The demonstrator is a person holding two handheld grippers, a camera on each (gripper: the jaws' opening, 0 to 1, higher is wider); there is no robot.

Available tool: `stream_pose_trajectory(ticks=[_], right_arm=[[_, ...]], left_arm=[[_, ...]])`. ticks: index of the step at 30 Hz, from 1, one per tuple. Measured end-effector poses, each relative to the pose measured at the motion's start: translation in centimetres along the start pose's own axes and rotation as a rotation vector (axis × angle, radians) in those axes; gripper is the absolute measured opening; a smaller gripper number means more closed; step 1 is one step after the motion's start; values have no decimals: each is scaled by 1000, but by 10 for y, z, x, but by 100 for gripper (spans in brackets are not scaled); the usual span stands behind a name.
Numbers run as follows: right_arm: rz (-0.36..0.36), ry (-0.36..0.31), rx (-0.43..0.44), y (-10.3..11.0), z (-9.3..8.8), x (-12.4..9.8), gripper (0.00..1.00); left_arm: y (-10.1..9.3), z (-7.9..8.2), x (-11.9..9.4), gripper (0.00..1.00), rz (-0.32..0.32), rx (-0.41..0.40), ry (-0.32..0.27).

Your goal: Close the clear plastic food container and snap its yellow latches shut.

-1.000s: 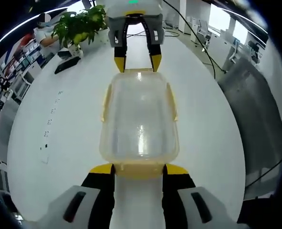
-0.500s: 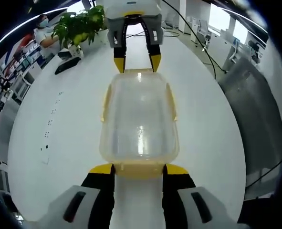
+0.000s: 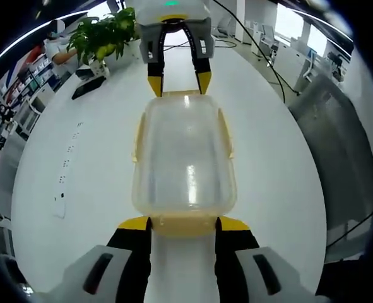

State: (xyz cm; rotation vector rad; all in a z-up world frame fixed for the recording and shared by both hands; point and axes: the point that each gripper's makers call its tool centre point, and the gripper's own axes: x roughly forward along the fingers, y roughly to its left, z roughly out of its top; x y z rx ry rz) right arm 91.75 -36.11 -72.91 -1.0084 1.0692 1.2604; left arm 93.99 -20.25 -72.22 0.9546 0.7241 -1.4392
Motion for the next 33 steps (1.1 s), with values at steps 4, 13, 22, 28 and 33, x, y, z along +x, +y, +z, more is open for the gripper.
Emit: stream_pose_trajectory(ticks=[4,13,22,28,33], right_arm=[[0,2,2,-1,0,1,38],[-5,9,-9,-2,-2,3,38],[-2,17,-16,-3,-2,5,38],[-4,12,9,-4,-4,4,41],[-15,5,24,-2,-6,1,40]], left_arm=[[-1,-1,0,33,-5,-2,0],[0,-1,0,33,2,11,-2],[0,-5,1,33,11,22,3],[3,-9,-6,34,28,17,0],[1,-11,-11,34,38,-8,-7]])
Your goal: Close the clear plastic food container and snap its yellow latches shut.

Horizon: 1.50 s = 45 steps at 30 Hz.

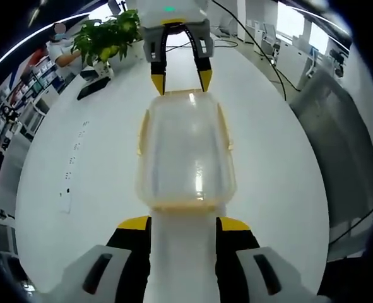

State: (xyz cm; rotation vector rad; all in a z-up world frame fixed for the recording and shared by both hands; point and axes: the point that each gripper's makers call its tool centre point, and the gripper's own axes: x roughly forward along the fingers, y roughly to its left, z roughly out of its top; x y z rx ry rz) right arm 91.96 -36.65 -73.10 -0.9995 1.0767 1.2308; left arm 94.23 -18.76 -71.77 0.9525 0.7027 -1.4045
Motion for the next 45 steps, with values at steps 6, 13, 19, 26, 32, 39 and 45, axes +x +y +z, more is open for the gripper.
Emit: stream_pose_trajectory(ticks=[6,13,19,26,32,39,45], right_arm=[[-9,-5,8,3,1,-5,39],[-40,-33,47,4,3,-18,36],[-74,-71,88,5,6,-27,33],[-82,-89,113,14,9,-28,31],[-118,-138,169,12,14,-32,28],[-143,-203,241,10,21,-36,26],[-171,-235,306,7,22,-37,24]], left_arm=[[-5,0,-4,34,4,-4,4],[-4,9,-14,33,27,-38,-11],[1,16,-20,30,68,-114,-25],[-2,16,-19,28,106,-180,-5],[-2,23,-21,27,143,-308,-49],[0,25,-24,25,193,-394,-76],[0,23,-23,25,228,-478,-88]])
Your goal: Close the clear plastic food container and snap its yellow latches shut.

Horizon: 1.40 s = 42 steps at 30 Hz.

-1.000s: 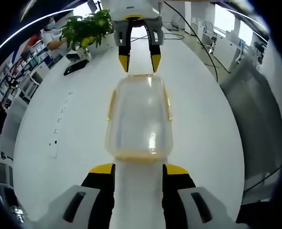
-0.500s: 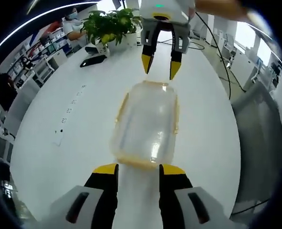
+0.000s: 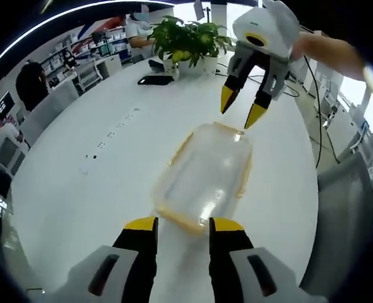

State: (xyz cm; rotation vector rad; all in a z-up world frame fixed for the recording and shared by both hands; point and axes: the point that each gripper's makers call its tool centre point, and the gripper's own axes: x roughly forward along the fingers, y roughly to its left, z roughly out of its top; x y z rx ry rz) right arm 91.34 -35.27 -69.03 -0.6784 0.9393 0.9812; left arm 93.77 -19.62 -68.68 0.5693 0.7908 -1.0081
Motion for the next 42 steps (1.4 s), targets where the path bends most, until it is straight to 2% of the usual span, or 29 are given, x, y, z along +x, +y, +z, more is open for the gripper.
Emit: stream_pose_trajectory(ticks=[5,13,17,20,23,24,29,42], right_arm=[[-18,-56,78,3,7,0,24],[-63,-157,240,3,10,4,23],[-90,-170,284,1,4,5,23],[-115,-199,333,-2,1,4,23],[-141,-239,404,-7,0,4,22],[-150,-258,444,-8,-1,3,22],[-161,-294,516,-9,-4,6,22],[-170,-326,611,-9,-10,13,23]], left_arm=[[-2,-1,1,25,14,-133,-30],[-6,-6,3,25,54,-184,-40],[-5,-6,4,24,73,-210,-55],[-4,-4,4,24,77,-292,-83],[-4,-3,5,24,80,-342,-104],[-3,-3,6,24,86,-346,-104],[-5,-3,9,24,93,-361,-108],[-2,-6,12,23,114,-380,-110]])
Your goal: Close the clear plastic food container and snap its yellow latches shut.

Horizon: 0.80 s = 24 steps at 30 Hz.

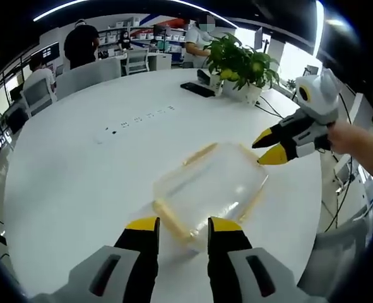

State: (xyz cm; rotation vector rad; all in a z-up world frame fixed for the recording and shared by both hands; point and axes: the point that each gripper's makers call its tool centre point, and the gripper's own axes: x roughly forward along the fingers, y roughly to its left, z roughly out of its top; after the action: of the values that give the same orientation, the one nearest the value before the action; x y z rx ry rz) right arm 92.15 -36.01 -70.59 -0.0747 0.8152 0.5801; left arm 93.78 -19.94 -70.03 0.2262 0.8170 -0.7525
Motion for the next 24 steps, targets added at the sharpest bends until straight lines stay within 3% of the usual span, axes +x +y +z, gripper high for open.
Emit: stream_pose_trajectory(ticks=[12,16,24], right_arm=[[5,-23,83,3,-2,8,22],[6,-41,121,4,-2,9,23],[18,-64,237,5,-5,12,27]], left_arm=[[0,-7,6,22,15,-80,-16],[-1,-7,7,21,11,-140,-38],[-1,-7,9,20,4,-197,-57]])
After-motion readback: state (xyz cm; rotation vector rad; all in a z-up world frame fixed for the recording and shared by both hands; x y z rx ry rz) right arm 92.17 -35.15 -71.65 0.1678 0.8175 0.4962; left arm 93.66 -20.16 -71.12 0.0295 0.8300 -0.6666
